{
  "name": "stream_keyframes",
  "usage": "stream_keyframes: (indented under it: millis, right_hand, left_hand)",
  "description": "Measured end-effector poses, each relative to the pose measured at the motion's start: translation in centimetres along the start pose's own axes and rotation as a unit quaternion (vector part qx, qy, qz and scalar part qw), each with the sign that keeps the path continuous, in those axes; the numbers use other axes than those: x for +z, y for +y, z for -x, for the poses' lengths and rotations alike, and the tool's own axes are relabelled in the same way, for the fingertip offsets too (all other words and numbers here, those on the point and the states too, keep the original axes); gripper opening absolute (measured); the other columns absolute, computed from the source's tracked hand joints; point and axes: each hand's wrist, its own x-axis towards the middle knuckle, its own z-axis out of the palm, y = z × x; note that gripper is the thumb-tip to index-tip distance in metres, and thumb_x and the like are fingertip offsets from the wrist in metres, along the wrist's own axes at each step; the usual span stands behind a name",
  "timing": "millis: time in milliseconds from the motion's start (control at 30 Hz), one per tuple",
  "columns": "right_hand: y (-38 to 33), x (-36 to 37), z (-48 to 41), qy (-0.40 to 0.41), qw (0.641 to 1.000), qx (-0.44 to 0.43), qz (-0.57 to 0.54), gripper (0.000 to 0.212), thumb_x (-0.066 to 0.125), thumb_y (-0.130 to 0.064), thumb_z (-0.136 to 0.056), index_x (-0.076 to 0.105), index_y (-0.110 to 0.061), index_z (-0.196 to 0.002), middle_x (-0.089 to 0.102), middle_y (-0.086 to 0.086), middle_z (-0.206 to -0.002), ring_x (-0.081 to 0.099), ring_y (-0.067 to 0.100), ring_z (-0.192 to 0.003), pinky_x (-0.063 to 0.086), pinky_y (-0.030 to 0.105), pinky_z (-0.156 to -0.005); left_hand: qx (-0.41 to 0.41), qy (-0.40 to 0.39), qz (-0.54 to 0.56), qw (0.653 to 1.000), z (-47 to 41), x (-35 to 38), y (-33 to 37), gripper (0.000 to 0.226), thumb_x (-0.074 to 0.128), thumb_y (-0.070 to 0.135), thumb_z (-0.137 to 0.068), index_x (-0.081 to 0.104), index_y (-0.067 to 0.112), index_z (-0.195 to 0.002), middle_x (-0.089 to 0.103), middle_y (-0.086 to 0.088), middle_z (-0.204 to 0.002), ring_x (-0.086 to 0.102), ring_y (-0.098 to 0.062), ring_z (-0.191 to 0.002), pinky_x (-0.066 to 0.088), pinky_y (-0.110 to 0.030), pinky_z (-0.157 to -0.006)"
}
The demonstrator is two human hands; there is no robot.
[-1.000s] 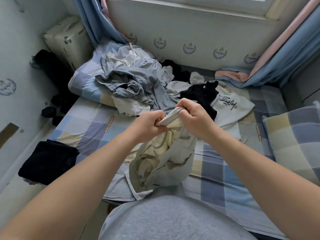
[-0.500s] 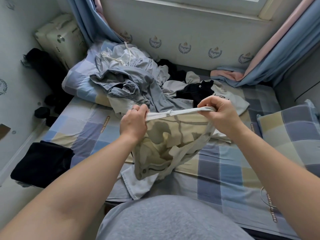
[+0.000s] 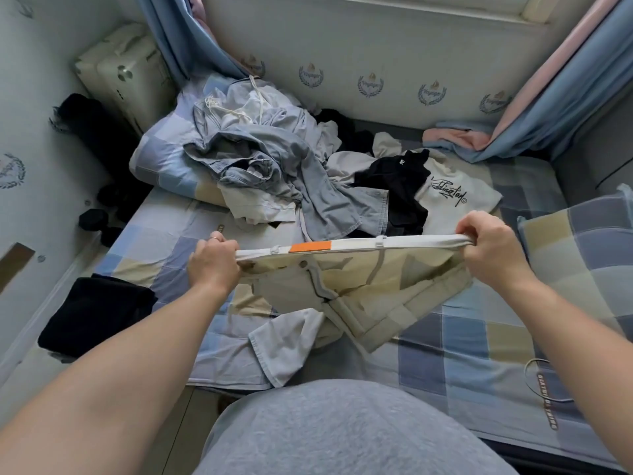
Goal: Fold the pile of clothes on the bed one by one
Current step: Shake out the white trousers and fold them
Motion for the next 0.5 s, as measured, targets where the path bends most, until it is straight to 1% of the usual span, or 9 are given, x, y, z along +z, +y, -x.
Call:
stream_keyframes:
  millis: [67,133,200,233,300,367,400,433,500]
  right_hand:
    - [1.5,0.6,0.1,0.012,0.998,0.043,0.048,0.022,0.053,0.010,-0.079,0.058,-0.012,-0.081,0.051,0.003,-0.085,0.047,0.029,-0.086,0.040,0.038,-0.069]
    - [2.9,1.3,0.2,0.008,0.993,0.089,0.083,0.021,0.051,0.007,-0.082,0.059,-0.013,-0.083,0.047,0.004,-0.091,0.048,0.032,-0.088,0.041,0.038,-0.070]
    - [3.7,1.9,0.5,-0.014,0.986,0.137,0.093,0.022,0.049,0.006,-0.084,0.059,-0.013,-0.088,0.047,0.007,-0.098,0.048,0.033,-0.086,0.041,0.038,-0.070]
    - [3.9,2.1,0.6,-0.032,0.981,0.163,0.097,0.022,0.048,0.005,-0.085,0.058,-0.013,-0.092,0.047,0.008,-0.101,0.047,0.032,-0.086,0.040,0.038,-0.070]
    - [4.2,2.4,0.7,-0.079,0.968,0.207,0.118,0.022,0.048,0.002,-0.087,0.057,-0.016,-0.098,0.051,0.011,-0.105,0.047,0.031,-0.087,0.039,0.036,-0.071]
    - [4.3,2.6,0.8,-0.132,0.954,0.249,0.105,0.024,0.044,0.000,-0.090,0.059,-0.017,-0.098,0.061,0.015,-0.099,0.055,0.033,-0.082,0.048,0.036,-0.066]
    - [4.2,2.8,1.0,-0.154,0.947,0.274,0.063,0.029,0.040,0.002,-0.091,0.062,-0.016,-0.099,0.063,0.017,-0.092,0.059,0.032,-0.074,0.052,0.035,-0.058]
    - [4.0,3.0,1.1,-0.170,0.937,0.306,0.001,0.036,0.035,0.004,-0.092,0.064,-0.015,-0.102,0.063,0.017,-0.085,0.058,0.030,-0.064,0.051,0.032,-0.050]
    - [3.5,3.0,1.4,-0.188,0.899,0.372,-0.131,0.047,0.029,0.006,-0.094,0.067,-0.017,-0.109,0.060,0.015,-0.076,0.049,0.023,-0.053,0.043,0.024,-0.044]
  left_hand:
    - [-0.019,-0.012,-0.008,1.000,0.2,0.2,-0.4,0.009,0.059,0.016,-0.089,0.065,0.021,-0.093,0.055,-0.004,-0.105,0.053,-0.031,-0.092,0.044,-0.037,-0.072]
    - [-0.053,-0.042,0.009,0.998,0.2,0.3,-0.5,0.009,0.055,0.013,-0.090,0.061,0.019,-0.090,0.061,-0.007,-0.098,0.056,-0.031,-0.084,0.042,-0.037,-0.066]
    - [-0.087,-0.085,0.054,0.991,0.0,0.4,-0.6,0.013,0.054,0.007,-0.089,0.060,0.018,-0.084,0.065,-0.010,-0.090,0.059,-0.031,-0.080,0.045,-0.037,-0.062]
    - [-0.107,-0.108,0.102,0.983,-0.2,0.6,-0.8,0.017,0.053,0.004,-0.088,0.061,0.016,-0.081,0.066,-0.013,-0.089,0.062,-0.032,-0.078,0.050,-0.038,-0.062]
    - [-0.172,-0.145,0.246,0.943,-0.2,0.9,-1.0,0.024,0.047,-0.002,-0.092,0.062,0.012,-0.080,0.066,-0.018,-0.092,0.068,-0.035,-0.077,0.060,-0.042,-0.062]
    - [-0.234,-0.165,0.365,0.886,0.2,1.1,-1.1,0.028,0.040,-0.004,-0.096,0.060,0.008,-0.082,0.063,-0.022,-0.098,0.066,-0.036,-0.076,0.060,-0.040,-0.056]
    - [-0.251,-0.176,0.399,0.865,0.6,1.0,-1.1,0.029,0.037,-0.005,-0.097,0.060,0.008,-0.084,0.061,-0.021,-0.100,0.065,-0.034,-0.075,0.059,-0.036,-0.052]
    - [-0.260,-0.189,0.426,0.845,0.8,1.1,-1.2,0.031,0.035,-0.005,-0.097,0.061,0.009,-0.087,0.061,-0.021,-0.099,0.063,-0.031,-0.075,0.058,-0.033,-0.049]
    - [-0.272,-0.220,0.478,0.806,1.1,1.2,-1.5,0.034,0.033,-0.008,-0.095,0.061,0.010,-0.089,0.061,-0.019,-0.097,0.062,-0.027,-0.075,0.056,-0.031,-0.051]
